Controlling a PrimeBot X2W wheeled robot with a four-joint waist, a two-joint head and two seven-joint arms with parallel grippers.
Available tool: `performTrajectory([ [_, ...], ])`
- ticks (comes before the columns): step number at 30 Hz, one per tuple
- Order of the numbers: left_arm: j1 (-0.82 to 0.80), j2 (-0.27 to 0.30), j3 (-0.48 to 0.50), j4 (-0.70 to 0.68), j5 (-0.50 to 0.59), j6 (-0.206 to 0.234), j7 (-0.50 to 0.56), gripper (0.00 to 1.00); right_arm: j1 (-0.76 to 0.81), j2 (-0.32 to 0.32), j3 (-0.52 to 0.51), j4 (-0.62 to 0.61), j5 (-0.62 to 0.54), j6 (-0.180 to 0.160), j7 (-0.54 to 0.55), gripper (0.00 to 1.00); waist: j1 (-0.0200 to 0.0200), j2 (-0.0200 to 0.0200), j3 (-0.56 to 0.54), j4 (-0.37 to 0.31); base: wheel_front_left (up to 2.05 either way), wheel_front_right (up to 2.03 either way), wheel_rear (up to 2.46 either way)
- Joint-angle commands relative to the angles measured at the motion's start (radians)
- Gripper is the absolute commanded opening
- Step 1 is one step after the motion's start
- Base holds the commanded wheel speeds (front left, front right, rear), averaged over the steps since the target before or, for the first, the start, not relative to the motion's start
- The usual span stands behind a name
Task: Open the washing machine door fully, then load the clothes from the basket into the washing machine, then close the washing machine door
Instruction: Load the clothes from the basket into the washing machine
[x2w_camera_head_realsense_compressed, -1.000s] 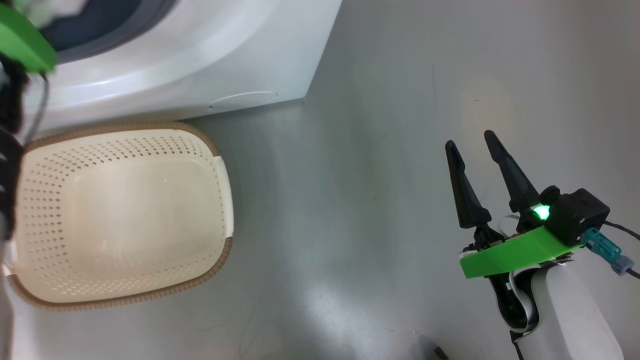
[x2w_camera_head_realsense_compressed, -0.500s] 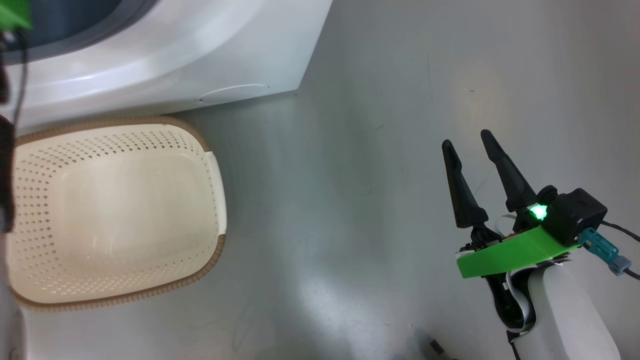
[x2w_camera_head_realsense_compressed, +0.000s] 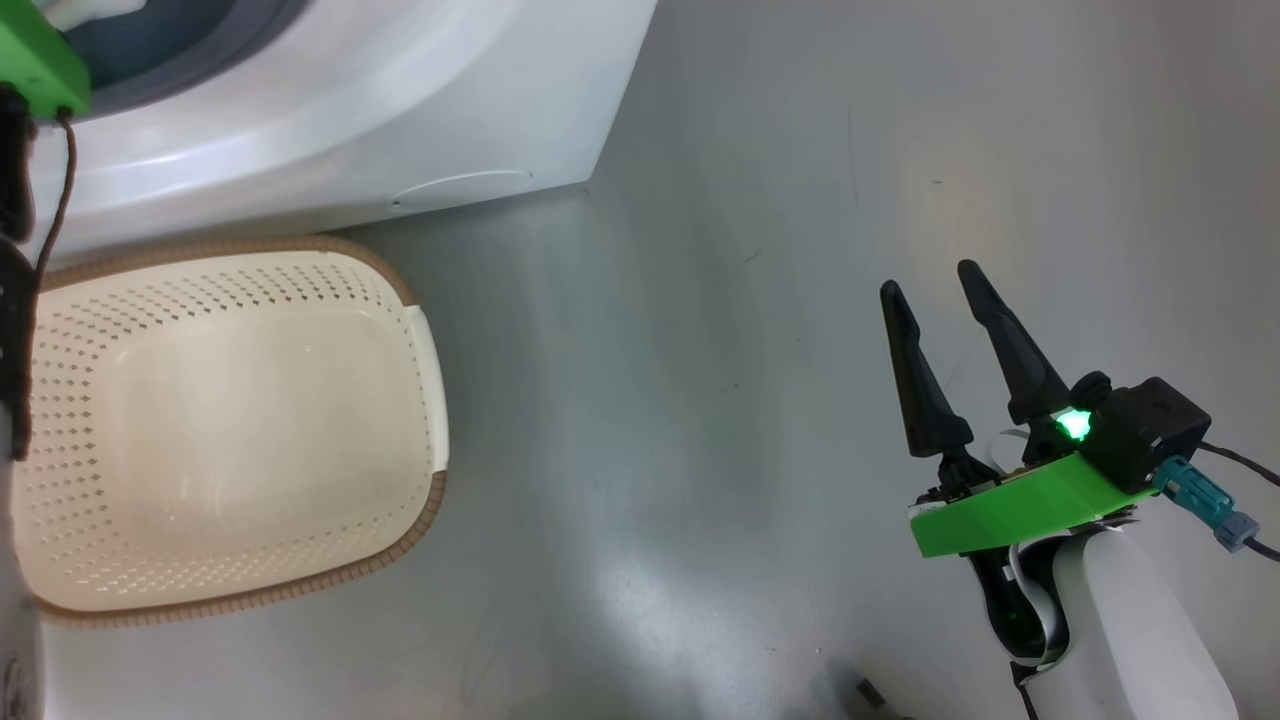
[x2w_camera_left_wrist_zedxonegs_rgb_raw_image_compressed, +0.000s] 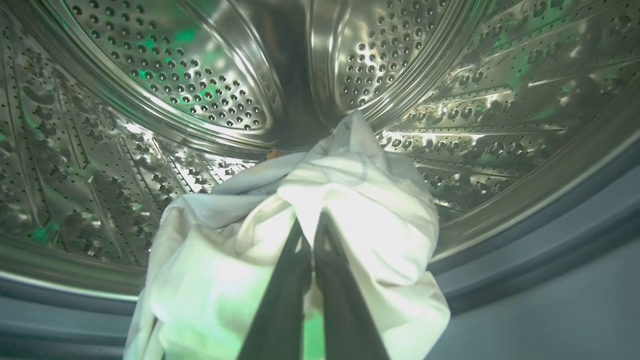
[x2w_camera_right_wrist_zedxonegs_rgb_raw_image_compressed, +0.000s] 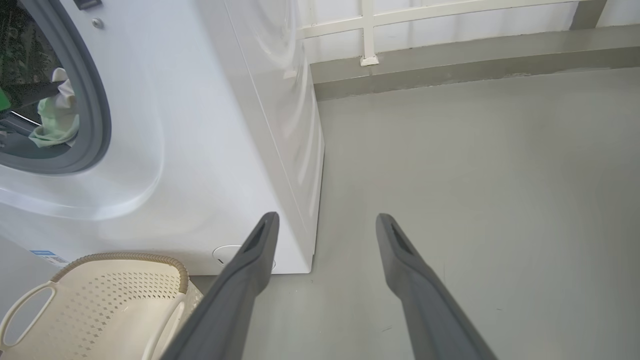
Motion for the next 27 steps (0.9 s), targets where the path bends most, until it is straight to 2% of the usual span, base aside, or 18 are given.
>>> performTrajectory([
  [1, -0.024, 0.041, 0.005, 0.008, 0.007, -0.003, -0.004, 0.36, 0.003, 0.002, 0.02, -0.022, 0.01, 0.002, -0.005, 1.0, 0.0, -0.0001, -0.001, 0.001, 0.0, 0.0, 0.0],
  [3, -0.033, 0.04, 0.004, 0.03, 0.004, -0.005, -0.005, 0.88, 0.003, 0.002, 0.019, -0.023, 0.009, 0.002, -0.005, 1.0, 0.0, -0.0001, -0.001, 0.003, 0.0, 0.0, 0.0],
  [4, -0.036, 0.039, 0.004, 0.039, 0.0, -0.006, -0.005, 1.0, 0.003, 0.002, 0.019, -0.023, 0.009, 0.002, -0.005, 1.0, 0.0, -0.0001, -0.001, 0.003, 0.0, 0.0, 0.0],
  [16, -0.028, 0.031, 0.01, 0.041, -0.028, -0.026, -0.005, 1.0, 0.003, -0.002, 0.011, -0.023, 0.005, 0.002, -0.005, 1.0, 0.0, -0.0001, -0.005, 0.015, 0.0, 0.0, 0.0],
  [27, 0.113, -0.003, 0.088, -0.187, -0.072, -0.041, -0.005, 1.0, 0.006, -0.02, 0.001, -0.022, 0.002, 0.002, -0.005, 1.0, 0.0, -0.0001, -0.024, 0.046, 0.0, 0.0, 0.0],
])
